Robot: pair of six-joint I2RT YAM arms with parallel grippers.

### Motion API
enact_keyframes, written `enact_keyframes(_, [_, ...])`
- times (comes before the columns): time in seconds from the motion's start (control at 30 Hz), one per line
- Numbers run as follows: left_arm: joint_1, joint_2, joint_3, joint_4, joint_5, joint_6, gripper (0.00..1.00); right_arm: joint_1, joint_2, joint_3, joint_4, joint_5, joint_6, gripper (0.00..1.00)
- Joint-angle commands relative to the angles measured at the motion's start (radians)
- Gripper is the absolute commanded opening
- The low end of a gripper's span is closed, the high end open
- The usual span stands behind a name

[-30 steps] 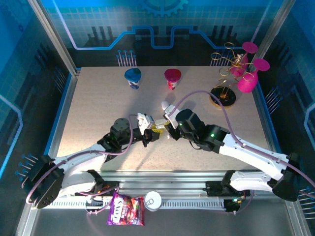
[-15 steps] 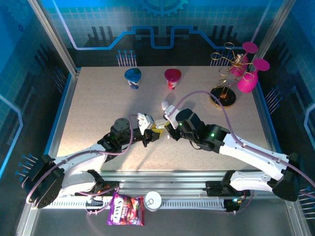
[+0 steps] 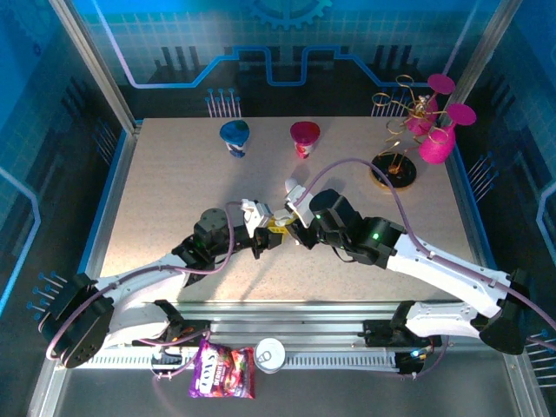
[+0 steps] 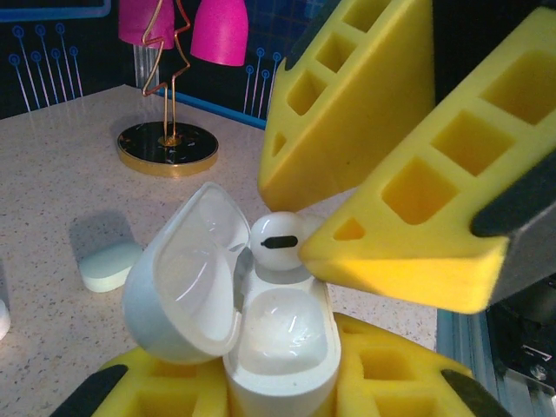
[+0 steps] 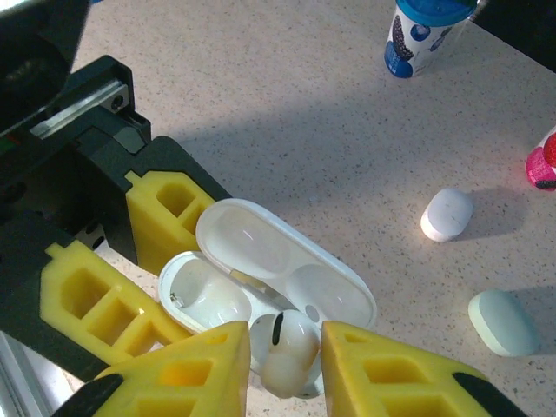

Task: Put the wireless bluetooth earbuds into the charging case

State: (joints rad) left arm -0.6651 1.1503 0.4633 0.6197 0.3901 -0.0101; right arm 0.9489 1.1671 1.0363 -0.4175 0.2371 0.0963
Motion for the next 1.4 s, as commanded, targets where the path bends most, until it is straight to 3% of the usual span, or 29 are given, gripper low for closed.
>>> enact_keyframes(0.0, [-0.003, -0.001, 0.013, 0.065, 0.028, -0.016, 0.0, 0.013, 0.002, 0.027, 0.014, -0.04, 0.022, 0.32])
enact_keyframes(0.2, [-0.003, 0.001, 0.012, 0.068, 0.029, -0.019, 0.0, 0.013, -0.013, 0.033, 0.011, -0.005, 0.038, 0.39])
enact_keyframes(0.4, [-0.003, 0.008, 0.009, 0.072, 0.029, -0.02, 0.0, 0.0, -0.07, 0.01, 0.048, 0.002, 0.069, 0.54])
enact_keyframes(0.67, [-0.003, 0.012, 0.004, 0.08, 0.031, -0.015, 0.0, -0.086, -0.16, -0.051, 0.117, -0.118, 0.159, 0.63])
enact_keyframes(0.93, [-0.003, 0.012, 0.001, 0.095, 0.045, -0.013, 0.0, -0.217, -0.178, -0.105, 0.106, -0.243, 0.249, 0.6])
enact_keyframes(1.1, [-0.002, 0.009, 0.001, 0.094, 0.05, -0.011, 0.0, -0.233, -0.166, -0.122, 0.088, -0.27, 0.247, 0.53])
enact_keyframes(1.37, [-0.004, 0.012, 0.012, 0.094, 0.046, -0.019, 0.0, -0.23, -0.141, -0.142, 0.095, -0.324, 0.229, 0.51])
